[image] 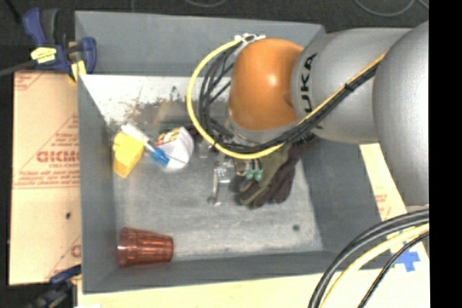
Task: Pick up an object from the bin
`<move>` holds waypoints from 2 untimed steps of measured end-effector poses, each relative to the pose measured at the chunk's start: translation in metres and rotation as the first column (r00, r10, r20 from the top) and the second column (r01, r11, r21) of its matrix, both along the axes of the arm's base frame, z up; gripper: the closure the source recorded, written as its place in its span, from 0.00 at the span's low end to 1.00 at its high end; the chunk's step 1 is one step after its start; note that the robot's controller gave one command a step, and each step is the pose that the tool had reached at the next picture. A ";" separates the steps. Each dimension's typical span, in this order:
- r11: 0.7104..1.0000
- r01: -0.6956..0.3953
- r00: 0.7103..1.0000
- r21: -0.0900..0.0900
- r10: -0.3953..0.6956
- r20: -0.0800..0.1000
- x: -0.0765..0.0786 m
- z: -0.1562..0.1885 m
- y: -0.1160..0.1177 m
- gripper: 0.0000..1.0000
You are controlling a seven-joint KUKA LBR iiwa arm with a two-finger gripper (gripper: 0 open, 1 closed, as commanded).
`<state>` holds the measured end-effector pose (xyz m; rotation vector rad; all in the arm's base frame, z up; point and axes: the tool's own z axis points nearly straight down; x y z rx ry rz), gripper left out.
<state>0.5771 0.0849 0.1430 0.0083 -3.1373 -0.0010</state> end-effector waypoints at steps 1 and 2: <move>1.000 0.002 1.000 0.000 -0.002 0.006 0.001 0.004 0.000 0.00; 0.995 0.104 0.995 0.003 -0.104 0.008 -0.022 0.004 -0.017 0.00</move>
Offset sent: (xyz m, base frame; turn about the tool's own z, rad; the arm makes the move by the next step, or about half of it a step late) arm -0.0757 -0.0572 0.0012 0.3183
